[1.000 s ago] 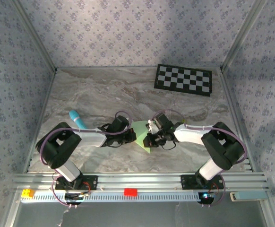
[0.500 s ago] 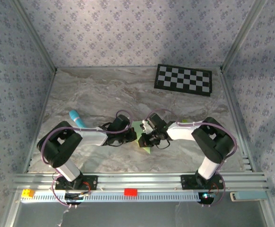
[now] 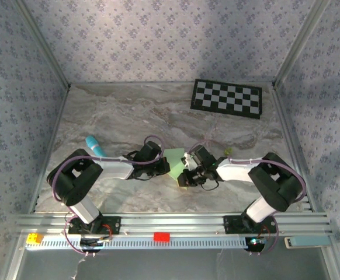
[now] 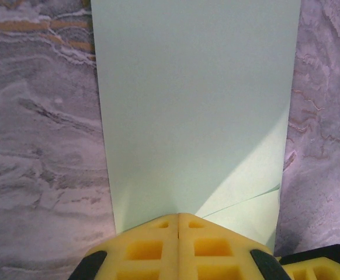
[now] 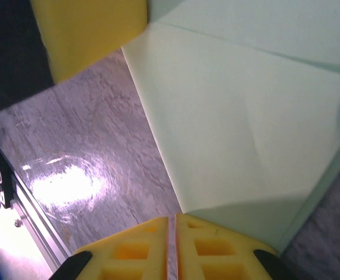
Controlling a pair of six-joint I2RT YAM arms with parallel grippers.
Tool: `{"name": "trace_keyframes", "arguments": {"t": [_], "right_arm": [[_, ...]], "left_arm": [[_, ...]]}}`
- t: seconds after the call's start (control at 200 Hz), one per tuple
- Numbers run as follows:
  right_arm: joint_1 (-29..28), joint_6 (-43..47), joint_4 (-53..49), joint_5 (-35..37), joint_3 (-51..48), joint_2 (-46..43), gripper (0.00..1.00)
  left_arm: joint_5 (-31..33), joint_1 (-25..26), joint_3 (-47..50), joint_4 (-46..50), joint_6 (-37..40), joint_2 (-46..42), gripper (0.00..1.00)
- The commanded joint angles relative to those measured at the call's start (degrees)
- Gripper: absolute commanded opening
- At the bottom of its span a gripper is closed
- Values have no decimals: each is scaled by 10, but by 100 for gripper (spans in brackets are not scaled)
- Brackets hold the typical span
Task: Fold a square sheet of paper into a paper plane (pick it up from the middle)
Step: Third fold the triangle at the center of the table, then fourth fold the wing at the center of the table.
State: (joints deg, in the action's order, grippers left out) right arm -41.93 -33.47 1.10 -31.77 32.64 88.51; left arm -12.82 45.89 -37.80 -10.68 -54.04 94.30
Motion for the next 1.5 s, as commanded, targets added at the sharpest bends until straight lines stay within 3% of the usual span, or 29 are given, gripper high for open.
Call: {"name": "trace_keyframes", "arguments": {"t": [0.0, 0.3, 0.435, 0.61, 0.73, 1.029, 1.494], "right_arm": [[4, -1, -43, 0, -35, -16, 13], [26, 11, -71, -2, -46, -83, 16], [40, 10, -97, 49, -45, -135, 18], [62, 2, -130, 123, -34, -171, 27], [63, -4, -115, 119, -28, -176, 37], [44, 6, -98, 101, 12, -128, 41], [31, 9, -55, 71, 50, -44, 37]], "left_arm": [[23, 1, 14, 63, 6, 24, 0], [20, 2, 17, 56, -8, 12, 0], [27, 8, 18, 56, -27, -6, 0], [62, 33, 29, 46, -90, -33, 1], [94, 57, 32, 41, -114, -54, 3], [146, 64, 19, 113, -83, -132, 23], [24, -29, 39, 99, -34, -165, 36]]}}
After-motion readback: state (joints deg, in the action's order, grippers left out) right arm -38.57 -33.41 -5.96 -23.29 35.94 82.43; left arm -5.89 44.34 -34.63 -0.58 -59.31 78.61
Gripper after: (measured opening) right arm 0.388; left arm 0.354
